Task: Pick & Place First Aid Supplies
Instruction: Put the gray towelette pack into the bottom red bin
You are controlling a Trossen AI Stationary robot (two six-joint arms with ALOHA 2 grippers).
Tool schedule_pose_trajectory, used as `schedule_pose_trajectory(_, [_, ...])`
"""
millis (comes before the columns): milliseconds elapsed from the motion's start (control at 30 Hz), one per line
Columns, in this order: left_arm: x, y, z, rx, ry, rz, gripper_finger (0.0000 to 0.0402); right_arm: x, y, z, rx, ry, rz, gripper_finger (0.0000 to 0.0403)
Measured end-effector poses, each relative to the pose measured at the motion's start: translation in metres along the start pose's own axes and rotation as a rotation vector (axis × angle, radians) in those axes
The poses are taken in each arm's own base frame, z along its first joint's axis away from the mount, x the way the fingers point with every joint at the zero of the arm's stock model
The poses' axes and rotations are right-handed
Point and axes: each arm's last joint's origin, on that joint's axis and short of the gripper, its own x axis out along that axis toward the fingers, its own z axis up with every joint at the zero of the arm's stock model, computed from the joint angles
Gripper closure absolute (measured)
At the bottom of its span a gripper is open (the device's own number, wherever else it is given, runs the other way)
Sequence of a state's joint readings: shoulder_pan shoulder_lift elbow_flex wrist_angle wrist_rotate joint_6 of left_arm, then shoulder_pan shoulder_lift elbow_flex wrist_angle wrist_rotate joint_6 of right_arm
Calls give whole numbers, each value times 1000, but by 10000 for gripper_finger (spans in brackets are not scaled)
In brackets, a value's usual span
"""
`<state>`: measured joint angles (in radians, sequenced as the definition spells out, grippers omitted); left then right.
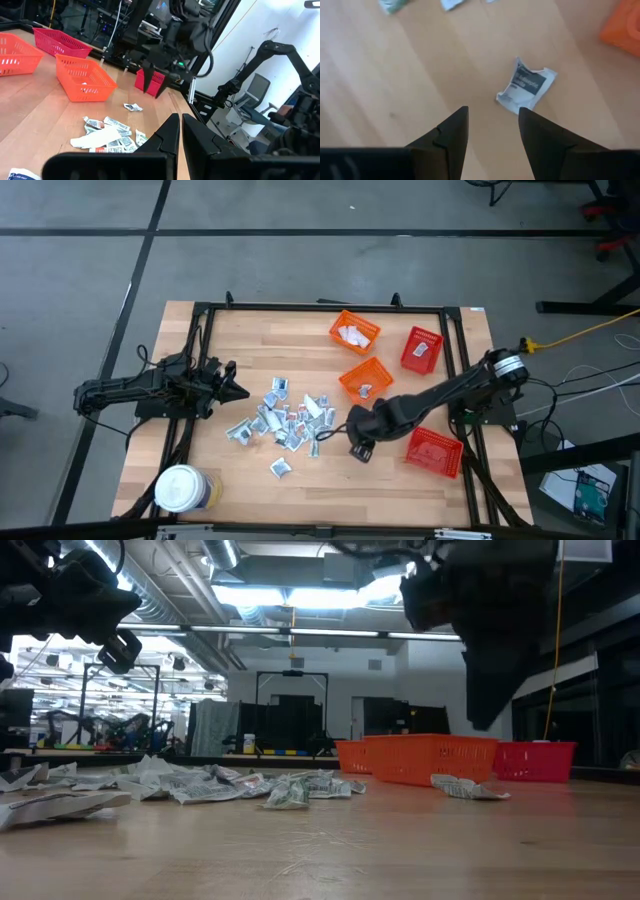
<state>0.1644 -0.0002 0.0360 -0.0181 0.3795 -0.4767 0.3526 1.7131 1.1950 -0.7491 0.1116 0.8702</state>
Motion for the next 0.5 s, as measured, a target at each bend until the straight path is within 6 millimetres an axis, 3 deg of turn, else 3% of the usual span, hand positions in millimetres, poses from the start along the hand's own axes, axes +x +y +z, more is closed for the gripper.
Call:
schedule_pose_trajectory(267, [0, 0, 0, 0, 0, 0, 386, 26, 4, -4, -38, -57, -142, 229])
schedule_pose_trajectory(500, [0, 0, 0, 0, 0, 0, 386, 55, 5, -7, -104, -5, -187, 233])
